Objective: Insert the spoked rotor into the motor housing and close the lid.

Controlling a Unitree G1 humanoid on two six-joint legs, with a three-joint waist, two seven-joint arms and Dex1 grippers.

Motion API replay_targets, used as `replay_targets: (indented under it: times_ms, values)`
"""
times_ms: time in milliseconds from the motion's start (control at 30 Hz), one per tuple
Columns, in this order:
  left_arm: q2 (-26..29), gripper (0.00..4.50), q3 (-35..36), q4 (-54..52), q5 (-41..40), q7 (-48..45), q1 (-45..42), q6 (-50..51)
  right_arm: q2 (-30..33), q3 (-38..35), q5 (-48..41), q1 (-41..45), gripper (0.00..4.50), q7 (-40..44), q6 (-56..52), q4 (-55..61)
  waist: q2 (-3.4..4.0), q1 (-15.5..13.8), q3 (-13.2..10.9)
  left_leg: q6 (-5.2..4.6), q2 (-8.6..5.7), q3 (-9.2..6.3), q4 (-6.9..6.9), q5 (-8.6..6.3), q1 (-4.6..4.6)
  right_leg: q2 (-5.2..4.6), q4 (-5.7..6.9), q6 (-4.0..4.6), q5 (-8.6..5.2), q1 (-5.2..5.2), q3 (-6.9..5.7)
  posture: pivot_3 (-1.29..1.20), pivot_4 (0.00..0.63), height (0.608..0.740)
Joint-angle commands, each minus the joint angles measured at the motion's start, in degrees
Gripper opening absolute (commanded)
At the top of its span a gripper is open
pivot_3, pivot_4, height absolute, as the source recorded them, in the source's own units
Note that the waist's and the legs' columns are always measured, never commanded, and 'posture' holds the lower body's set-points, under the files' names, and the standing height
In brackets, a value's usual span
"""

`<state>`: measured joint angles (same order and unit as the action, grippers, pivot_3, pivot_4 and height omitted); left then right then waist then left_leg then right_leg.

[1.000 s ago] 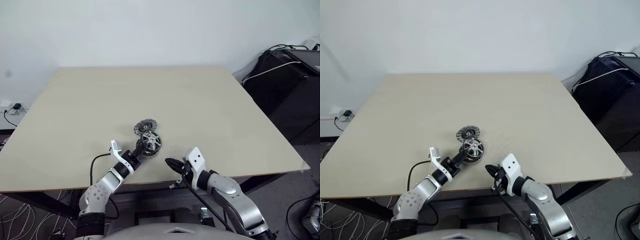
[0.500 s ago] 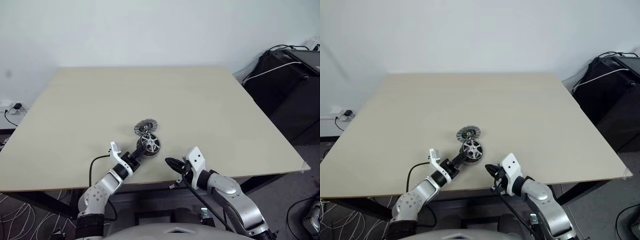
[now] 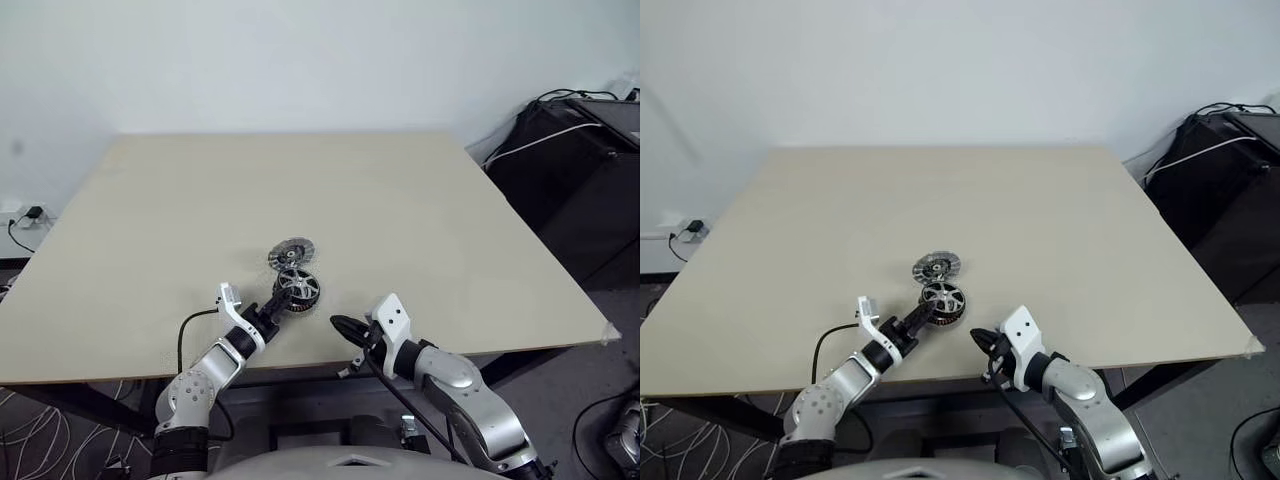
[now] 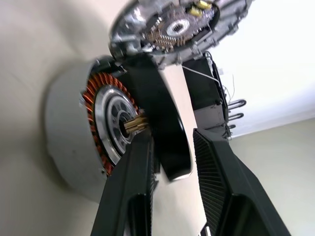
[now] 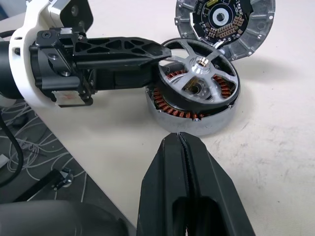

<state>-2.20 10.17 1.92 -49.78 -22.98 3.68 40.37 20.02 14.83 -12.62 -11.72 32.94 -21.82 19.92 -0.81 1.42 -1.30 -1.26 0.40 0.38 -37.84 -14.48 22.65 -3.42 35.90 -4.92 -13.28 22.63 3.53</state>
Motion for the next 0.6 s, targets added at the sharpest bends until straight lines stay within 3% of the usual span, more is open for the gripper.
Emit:
replay_targets:
  times_ms: [33, 467, 600]
  values:
    - [0.22, 1.36, 0.48, -3.07, -0.22, -0.73, -0.22, -1.38, -0.03, -0.55, -0.53, 0.82, 0.00, 0.13, 0.77, 1.61, -0.01, -0.02, 0.00, 0.00, 0.00, 0.00, 0.00, 0.00, 0.00, 0.00, 0.00, 0.00, 0.00, 0.00, 0.00, 0.00, 0.000, 0.740]
    - [5.24, 1.36, 1.08, -13.70, -0.78, -1.03, 5.60, -1.21, -0.30, -0.35, -0.78, 1.01, 0.00, 0.42, 0.84, 0.99, 0.06, 0.05, -0.07, 0.26, 0.08, 0.01, 0.01, -0.15, 0.02, -0.02, 0.00, 0.01, 0.00, 0.03, 0.01, 0.00, 0.000, 0.740]
    - [8.79, 1.36, -1.32, -16.58, 5.14, -1.83, 7.80, -4.89, -0.54, -0.20, -0.70, 1.20, 0.00, 0.51, 1.07, 0.65, 0.10, 0.10, -0.10, 0.27, 0.09, 0.01, 0.01, -0.16, 0.02, -0.05, 0.00, 0.00, 0.00, 0.02, 0.01, 0.00, 0.000, 0.740]
